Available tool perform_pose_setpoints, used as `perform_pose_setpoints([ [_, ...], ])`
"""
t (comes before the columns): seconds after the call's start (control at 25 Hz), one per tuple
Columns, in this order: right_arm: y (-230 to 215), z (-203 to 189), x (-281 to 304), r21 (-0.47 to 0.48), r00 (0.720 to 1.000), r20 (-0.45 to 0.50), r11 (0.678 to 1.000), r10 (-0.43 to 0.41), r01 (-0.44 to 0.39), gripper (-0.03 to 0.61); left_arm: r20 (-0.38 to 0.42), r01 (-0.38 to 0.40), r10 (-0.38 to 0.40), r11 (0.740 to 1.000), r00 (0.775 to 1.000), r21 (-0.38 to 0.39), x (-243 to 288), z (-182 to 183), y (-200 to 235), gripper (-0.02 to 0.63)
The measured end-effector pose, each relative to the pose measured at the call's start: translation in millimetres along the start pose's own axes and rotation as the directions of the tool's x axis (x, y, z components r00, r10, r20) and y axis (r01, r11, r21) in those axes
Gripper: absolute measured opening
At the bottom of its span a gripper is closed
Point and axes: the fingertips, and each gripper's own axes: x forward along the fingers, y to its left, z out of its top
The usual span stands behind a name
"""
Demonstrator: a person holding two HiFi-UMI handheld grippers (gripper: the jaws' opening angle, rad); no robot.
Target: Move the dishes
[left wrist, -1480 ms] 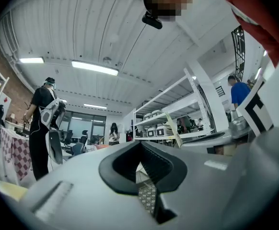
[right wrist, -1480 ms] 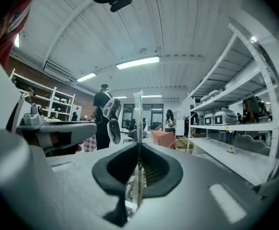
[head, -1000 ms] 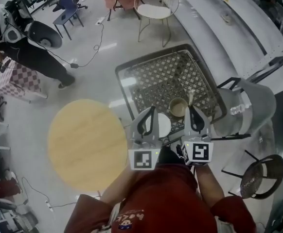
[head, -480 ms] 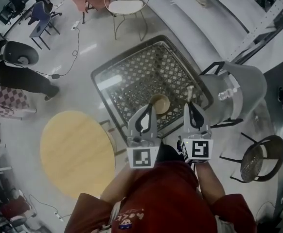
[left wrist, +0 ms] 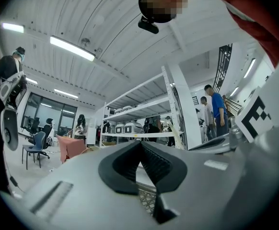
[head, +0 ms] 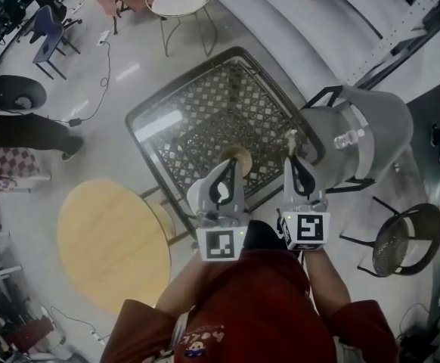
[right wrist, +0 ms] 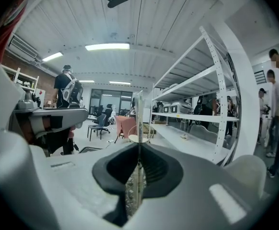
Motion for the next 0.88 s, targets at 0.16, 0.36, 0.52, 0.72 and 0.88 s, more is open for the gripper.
perform_pose_setpoints([
  [0.16,-4,-28,14,0.020,0.995,-0.098,0.999,0.028,-0.026,0.020,-0.021,0.013,-0.013,1.000,1.000,0.012,6,-12,-7,0.006],
  [0.36,-12,-70,36,0.070,0.975,-0.211,0.996,0.064,-0.050,0.020,-0.062,0.029,-0.027,0.999,0.998,0.032,14,-32,-10,0.006],
  [0.52,-15,-98,47,0.089,0.951,-0.296,0.994,0.089,-0.065,0.020,-0.082,0.031,-0.028,0.999,0.996,0.028,16,-42,-8,0.006],
  [0.72,-14,-136,65,0.126,0.903,-0.413,0.989,0.121,-0.075,0.020,-0.103,0.014,-0.014,1.000,0.995,0.005,20,-57,-6,0.006],
  [0.88,-8,-175,73,0.168,0.832,-0.533,0.983,0.156,-0.077,0.020,-0.136,-0.008,0.006,1.000,0.991,-0.016,19,-68,-2,0.006],
])
